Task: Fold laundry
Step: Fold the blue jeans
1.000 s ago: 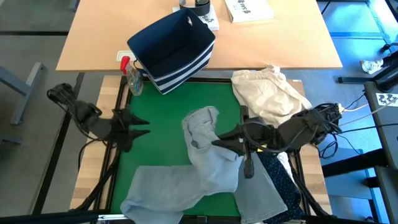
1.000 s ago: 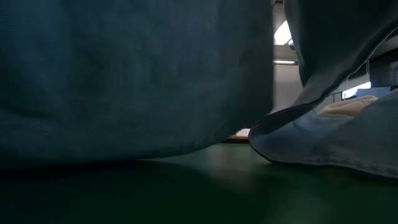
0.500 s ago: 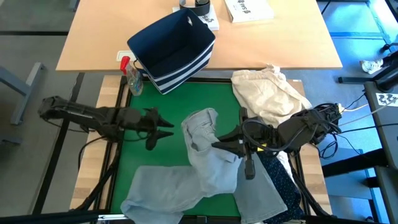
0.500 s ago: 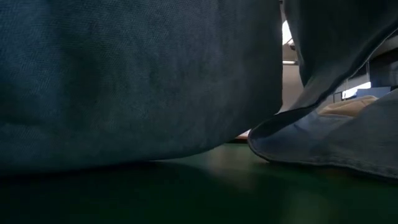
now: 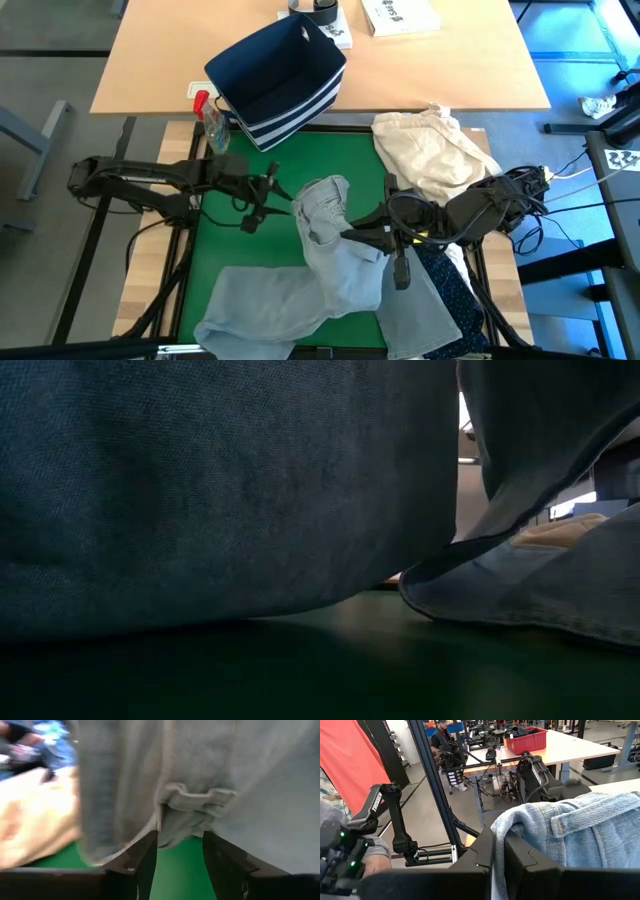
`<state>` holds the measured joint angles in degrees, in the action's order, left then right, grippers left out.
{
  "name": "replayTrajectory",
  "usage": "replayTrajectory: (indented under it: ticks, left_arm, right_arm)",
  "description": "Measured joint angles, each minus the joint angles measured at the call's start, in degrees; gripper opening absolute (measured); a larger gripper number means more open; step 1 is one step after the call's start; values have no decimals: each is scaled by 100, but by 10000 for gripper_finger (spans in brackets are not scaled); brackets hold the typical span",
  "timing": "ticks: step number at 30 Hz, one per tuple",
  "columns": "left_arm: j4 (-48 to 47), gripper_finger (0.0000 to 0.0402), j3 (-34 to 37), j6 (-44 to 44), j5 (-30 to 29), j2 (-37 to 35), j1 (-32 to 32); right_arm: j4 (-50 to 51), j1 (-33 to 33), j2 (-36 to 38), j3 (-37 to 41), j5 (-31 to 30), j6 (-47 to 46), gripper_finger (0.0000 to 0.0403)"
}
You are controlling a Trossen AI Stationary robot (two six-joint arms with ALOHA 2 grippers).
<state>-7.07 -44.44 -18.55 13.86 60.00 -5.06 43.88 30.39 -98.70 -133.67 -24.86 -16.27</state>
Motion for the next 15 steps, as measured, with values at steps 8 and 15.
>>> replayTrajectory:
  ticks: [8,15]
  left_arm:
    - [719,140,4,-116,-704,738,-8]
    - [731,131,4,-85,-1325,458,-8]
  right_arm:
    - [0,-2,-2,2,0,-4,20]
    - [73,-2,-2,2,2,-271,21]
